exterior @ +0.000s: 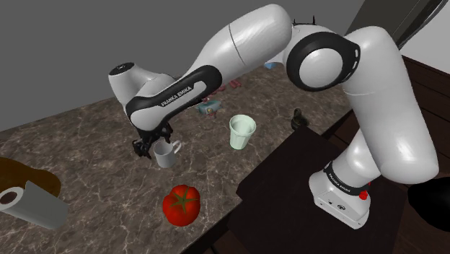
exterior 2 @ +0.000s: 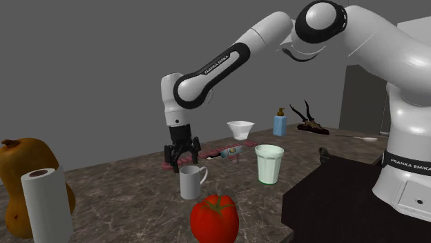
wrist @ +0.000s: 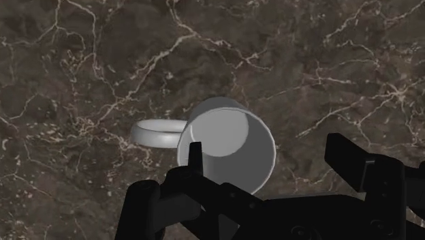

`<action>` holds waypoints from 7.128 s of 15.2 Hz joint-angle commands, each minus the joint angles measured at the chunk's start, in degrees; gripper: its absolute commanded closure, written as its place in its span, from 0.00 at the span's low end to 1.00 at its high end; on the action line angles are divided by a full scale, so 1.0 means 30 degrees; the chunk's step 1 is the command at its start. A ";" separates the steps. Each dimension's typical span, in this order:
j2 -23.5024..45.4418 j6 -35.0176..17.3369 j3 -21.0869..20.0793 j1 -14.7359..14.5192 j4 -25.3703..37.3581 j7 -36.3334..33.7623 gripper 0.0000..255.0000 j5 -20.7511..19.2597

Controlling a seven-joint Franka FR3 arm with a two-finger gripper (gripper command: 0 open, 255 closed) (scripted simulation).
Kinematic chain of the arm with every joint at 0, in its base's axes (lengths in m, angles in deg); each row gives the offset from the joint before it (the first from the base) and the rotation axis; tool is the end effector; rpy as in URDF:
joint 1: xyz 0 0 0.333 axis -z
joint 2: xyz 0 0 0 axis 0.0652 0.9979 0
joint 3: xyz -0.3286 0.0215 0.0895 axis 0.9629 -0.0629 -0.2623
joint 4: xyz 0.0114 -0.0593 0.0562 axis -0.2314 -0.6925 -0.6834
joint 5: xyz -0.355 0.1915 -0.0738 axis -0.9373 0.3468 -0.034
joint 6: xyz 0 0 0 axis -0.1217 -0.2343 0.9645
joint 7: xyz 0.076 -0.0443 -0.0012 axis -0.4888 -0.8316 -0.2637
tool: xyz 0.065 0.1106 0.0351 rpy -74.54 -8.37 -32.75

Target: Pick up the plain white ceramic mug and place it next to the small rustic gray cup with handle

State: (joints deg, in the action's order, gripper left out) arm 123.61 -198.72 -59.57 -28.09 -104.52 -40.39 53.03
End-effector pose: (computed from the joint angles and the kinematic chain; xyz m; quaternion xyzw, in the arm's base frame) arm 0.6013 0.4293 0.1695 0.9933 0.0783 -0.0827 0.0183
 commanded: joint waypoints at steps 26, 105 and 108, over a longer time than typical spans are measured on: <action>0.2367 -0.0754 0.0269 -0.0518 0.1592 -0.0129 1.00 -0.0287; -1.5807 -0.2670 0.6416 1.2640 -1.7670 1.7929 1.00 0.0666; -1.5405 -0.2768 0.7297 1.3556 -1.7194 1.9583 1.00 0.0446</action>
State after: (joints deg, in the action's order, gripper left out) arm 76.73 -206.75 -38.56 11.66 -156.70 16.57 54.55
